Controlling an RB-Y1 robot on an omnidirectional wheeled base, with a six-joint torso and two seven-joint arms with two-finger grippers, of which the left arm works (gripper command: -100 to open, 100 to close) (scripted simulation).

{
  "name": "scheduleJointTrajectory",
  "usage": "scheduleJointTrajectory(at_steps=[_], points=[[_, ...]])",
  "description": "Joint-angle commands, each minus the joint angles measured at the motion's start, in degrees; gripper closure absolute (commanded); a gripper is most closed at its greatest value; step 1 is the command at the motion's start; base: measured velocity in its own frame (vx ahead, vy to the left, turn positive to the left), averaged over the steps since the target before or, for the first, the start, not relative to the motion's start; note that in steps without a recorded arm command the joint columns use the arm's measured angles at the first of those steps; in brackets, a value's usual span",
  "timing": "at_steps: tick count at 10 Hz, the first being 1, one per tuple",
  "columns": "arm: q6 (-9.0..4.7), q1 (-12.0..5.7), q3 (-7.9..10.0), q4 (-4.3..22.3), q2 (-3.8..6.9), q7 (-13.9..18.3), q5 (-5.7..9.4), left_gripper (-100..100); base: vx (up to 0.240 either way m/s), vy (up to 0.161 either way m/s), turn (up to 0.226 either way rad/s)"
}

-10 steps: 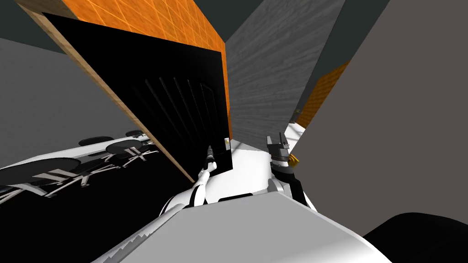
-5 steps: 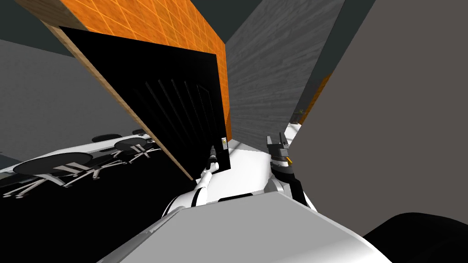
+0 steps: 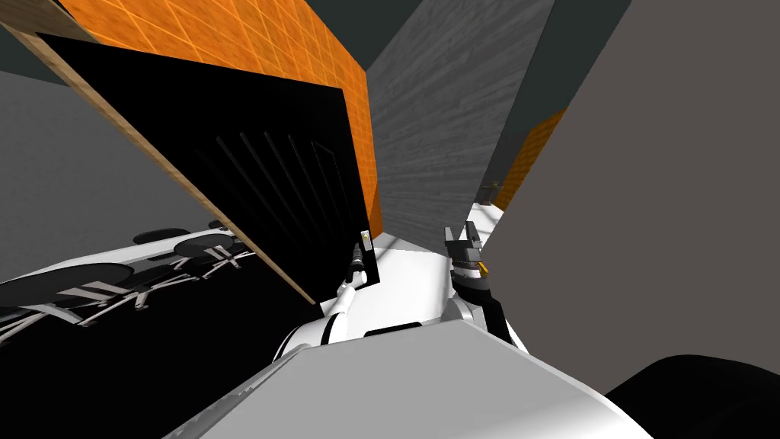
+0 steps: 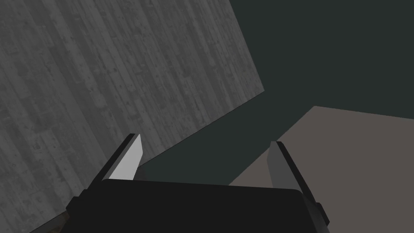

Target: Push the door open

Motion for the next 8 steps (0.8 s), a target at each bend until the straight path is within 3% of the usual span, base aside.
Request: scheduleJointTrajectory(at_steps=[1, 5, 8], points=[[-0.01, -0.01, -0.05, 0.1, -0.03, 0.0, -0.01, -100, -0.017, -0.061, 0.033], [0.09, 0.05, -0.22, 0.0, -0.22, 0.1, -0.05, -100, -0.004, -0.086, -0.033], [0.03, 0.04, -0.11, 0.1, 2.46, 0.2, 0.01, -100, 0.134, 0.074, -0.007]])
